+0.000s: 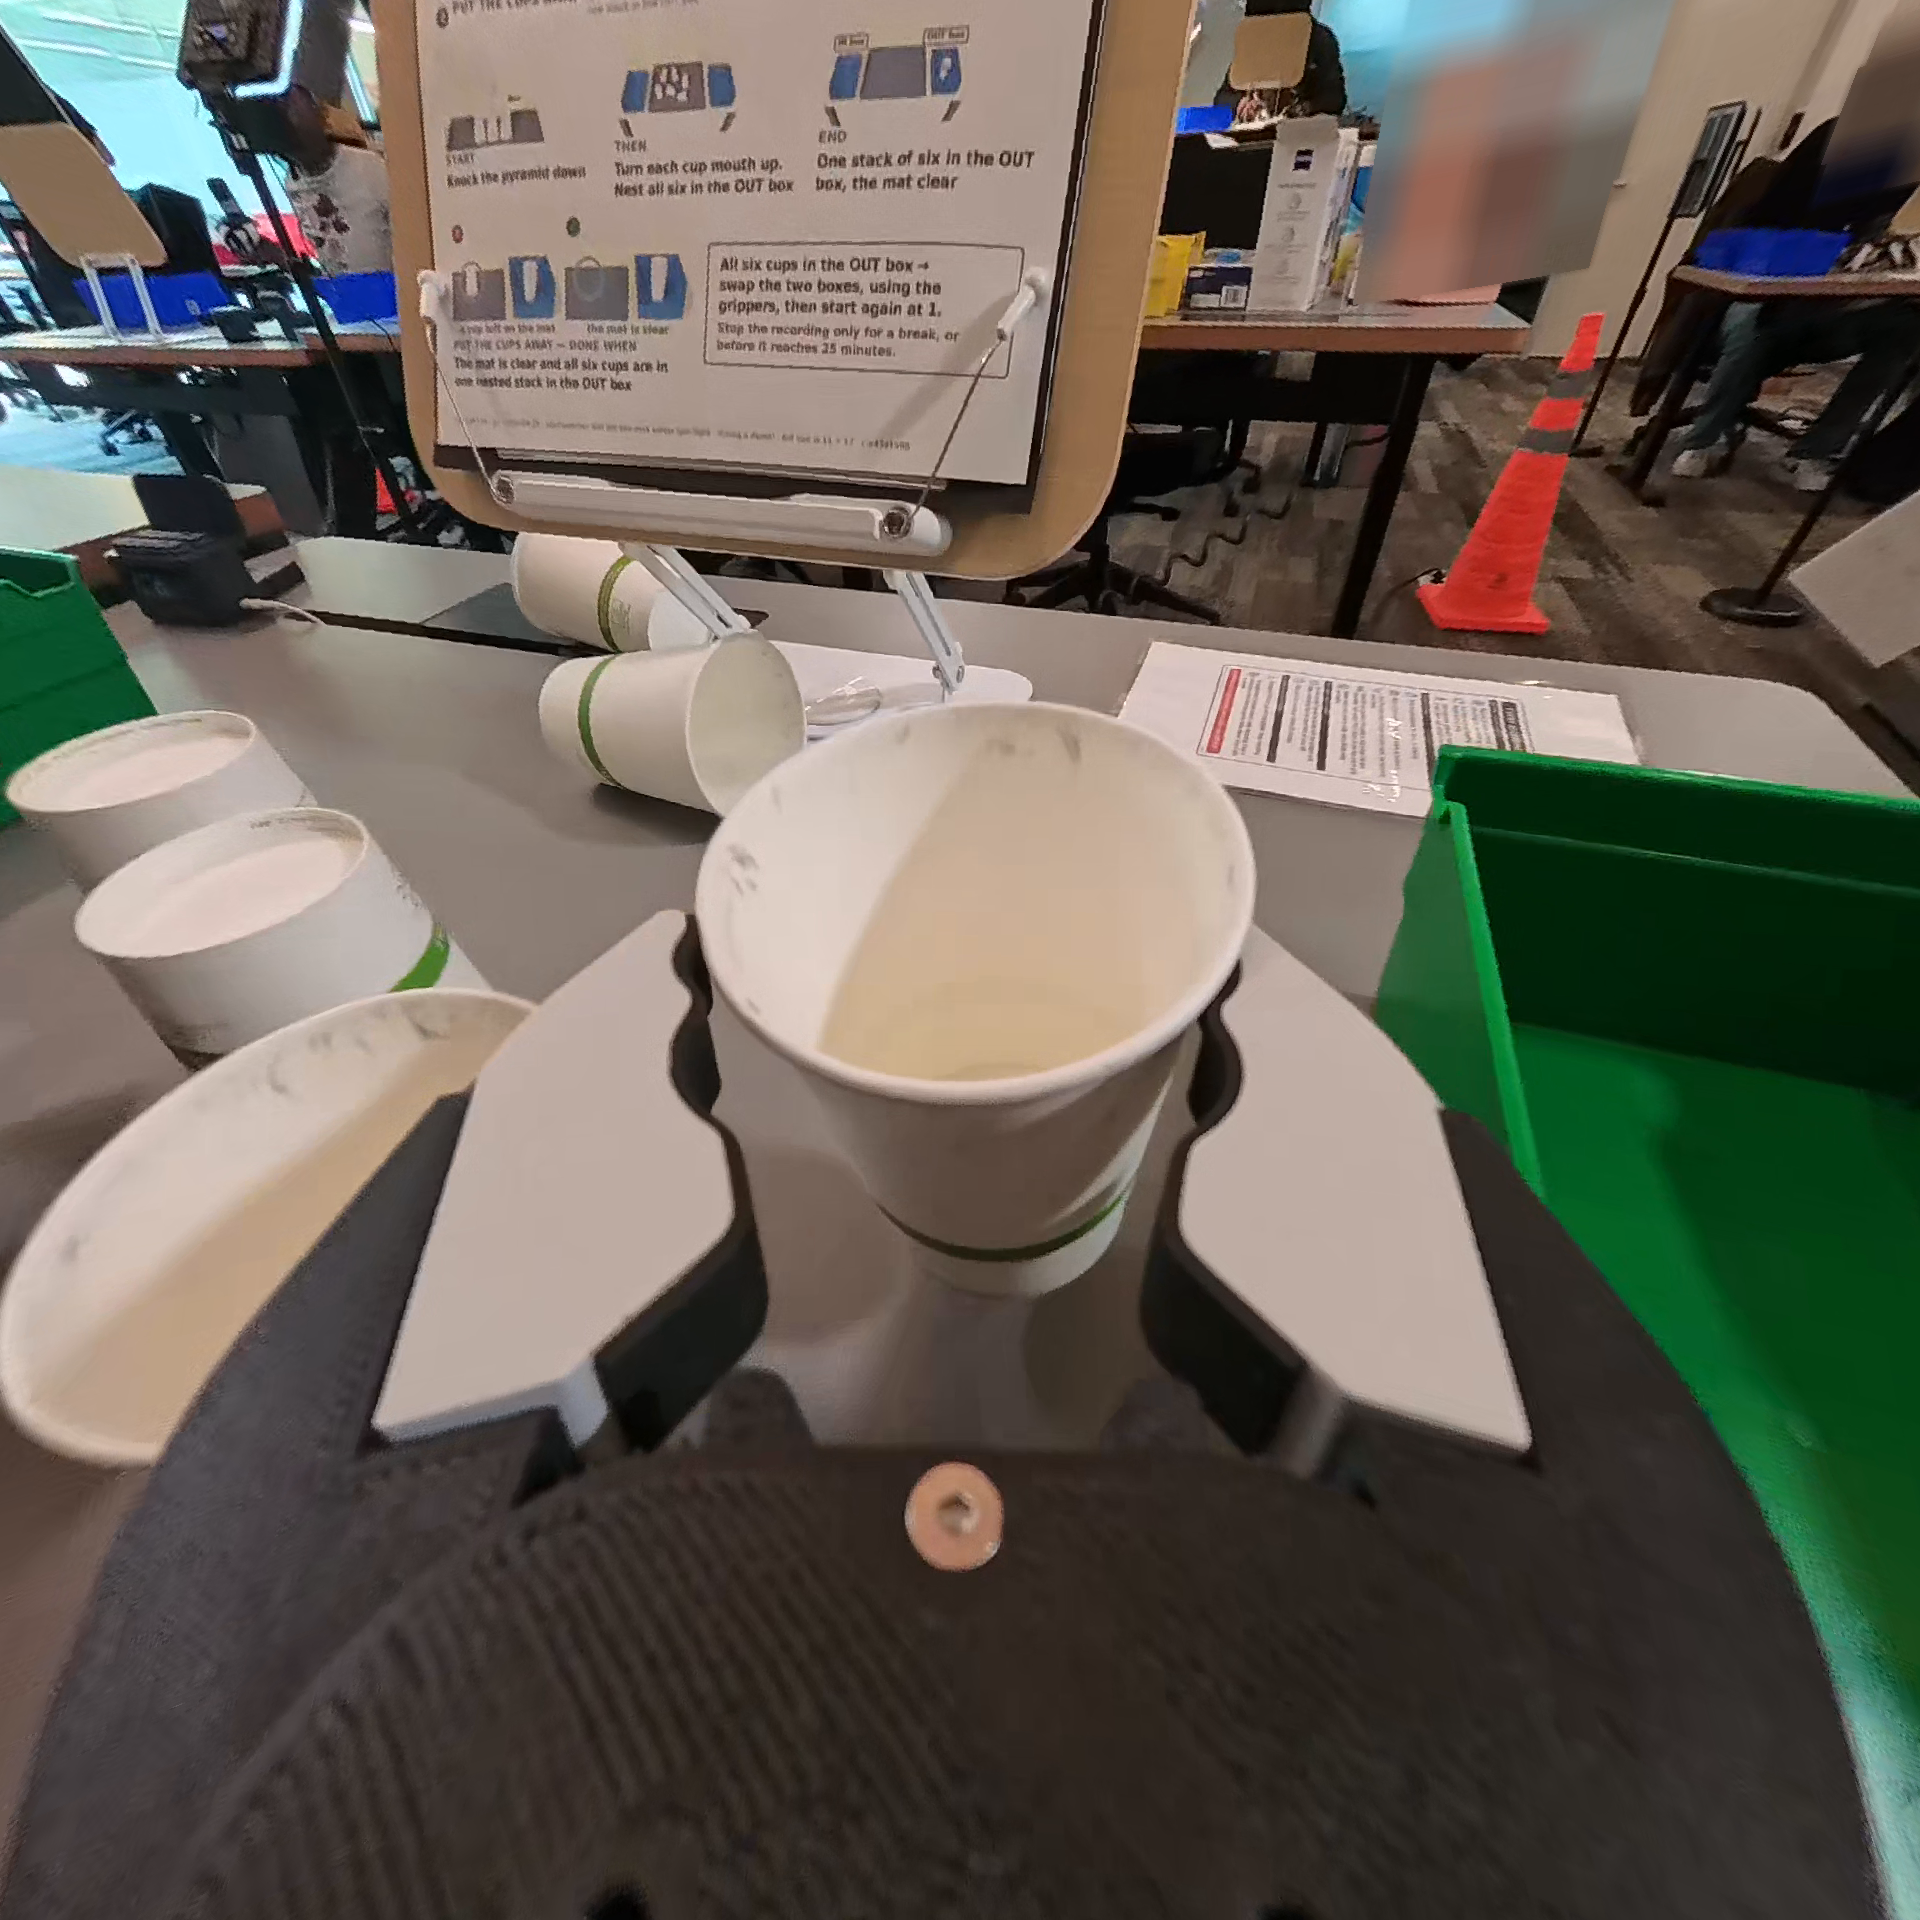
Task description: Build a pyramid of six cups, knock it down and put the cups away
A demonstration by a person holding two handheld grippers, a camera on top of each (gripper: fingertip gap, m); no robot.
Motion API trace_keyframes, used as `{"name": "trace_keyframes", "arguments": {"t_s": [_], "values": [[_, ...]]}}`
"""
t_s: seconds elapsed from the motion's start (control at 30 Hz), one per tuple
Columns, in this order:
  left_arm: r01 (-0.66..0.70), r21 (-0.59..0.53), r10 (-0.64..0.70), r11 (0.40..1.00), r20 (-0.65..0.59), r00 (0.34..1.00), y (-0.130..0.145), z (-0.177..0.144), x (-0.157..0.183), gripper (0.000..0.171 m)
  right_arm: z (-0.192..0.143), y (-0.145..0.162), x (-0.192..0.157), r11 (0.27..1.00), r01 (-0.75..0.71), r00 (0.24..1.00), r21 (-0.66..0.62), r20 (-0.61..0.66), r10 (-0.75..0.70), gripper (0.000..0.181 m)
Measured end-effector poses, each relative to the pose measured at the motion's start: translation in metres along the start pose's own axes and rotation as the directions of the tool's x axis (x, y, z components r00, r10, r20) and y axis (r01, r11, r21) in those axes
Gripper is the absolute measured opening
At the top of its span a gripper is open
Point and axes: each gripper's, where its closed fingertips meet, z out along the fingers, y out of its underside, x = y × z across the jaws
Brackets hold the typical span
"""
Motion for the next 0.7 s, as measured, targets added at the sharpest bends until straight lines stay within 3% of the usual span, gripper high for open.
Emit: {"name": "trace_keyframes", "arguments": {"t_s": [0.33,0.5,0.57,0.7], "values": [[0.06,-0.026,-0.061,0.998,-0.027,0.998,0.011,-0.005,-0.001,0.047,-0.002,0.008,0.003,0.999,-0.028,0.999,-0.021,0.016,0.028,0.092],[0.059,-0.045,-0.06,0.997,-0.009,0.998,0.017,-0.007,-0.005,0.048,-0.027,-0.043,0.0,0.997,0.015,1.0,0.078,0.013,-0.017,0.092],[0.067,-0.035,-0.067,0.997,-0.007,0.998,0.016,-0.008,-0.006,0.048,-0.04,-0.069,0.021,0.992,0.067,0.997,0.11,-0.047,-0.063,0.092],[0.08,-0.058,-0.082,0.995,-0.017,0.997,0.022,-0.004,-0.006,0.048,-0.059,-0.099,0.103,0.983,0.102,0.972,0.155,-0.228,-0.065,0.092]]}}
